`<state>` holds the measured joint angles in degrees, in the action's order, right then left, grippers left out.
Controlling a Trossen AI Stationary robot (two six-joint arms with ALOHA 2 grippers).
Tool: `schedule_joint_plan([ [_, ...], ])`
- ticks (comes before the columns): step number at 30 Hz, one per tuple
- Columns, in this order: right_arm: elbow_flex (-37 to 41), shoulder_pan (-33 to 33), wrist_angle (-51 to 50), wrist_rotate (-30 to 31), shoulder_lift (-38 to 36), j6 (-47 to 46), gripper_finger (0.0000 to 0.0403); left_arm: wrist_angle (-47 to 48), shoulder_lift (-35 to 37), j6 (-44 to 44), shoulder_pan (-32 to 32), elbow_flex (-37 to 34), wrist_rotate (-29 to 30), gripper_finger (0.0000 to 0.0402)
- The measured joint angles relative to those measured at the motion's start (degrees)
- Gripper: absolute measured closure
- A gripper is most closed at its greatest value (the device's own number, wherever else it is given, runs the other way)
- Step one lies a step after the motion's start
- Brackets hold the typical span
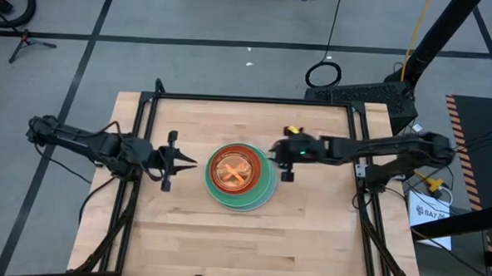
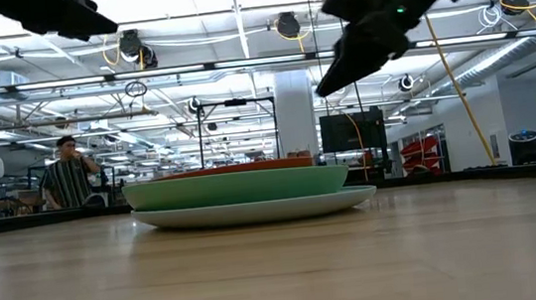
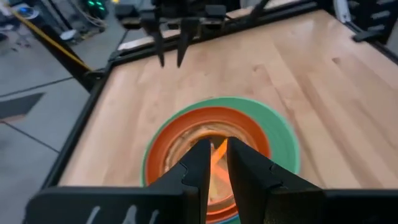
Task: Stack plastic plates
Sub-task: Return to Home Position
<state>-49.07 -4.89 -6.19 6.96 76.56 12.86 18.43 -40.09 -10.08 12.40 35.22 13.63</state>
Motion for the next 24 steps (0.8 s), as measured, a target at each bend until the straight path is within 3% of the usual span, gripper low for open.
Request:
schedule_joint_plan([
  [11,16.97,-4.48,10.02,-1.37,-19.82,-1.28,0.0289,-1.38,16.20,0.84,-7.94,-8.77,-1.34,0.0339],
  [15,21.61,-6.10,13.05,-4.39,-24.82,-2.05,0.0289,-1.63,23.50,1.65,-8.78,-11.79,-2.77,0.0339],
  [24,30.19,-9.42,15.25,-4.51,-35.09,-3.89,0.0289,-2.60,37.18,4.87,-8.81,-17.84,-3.08,0.0339],
])
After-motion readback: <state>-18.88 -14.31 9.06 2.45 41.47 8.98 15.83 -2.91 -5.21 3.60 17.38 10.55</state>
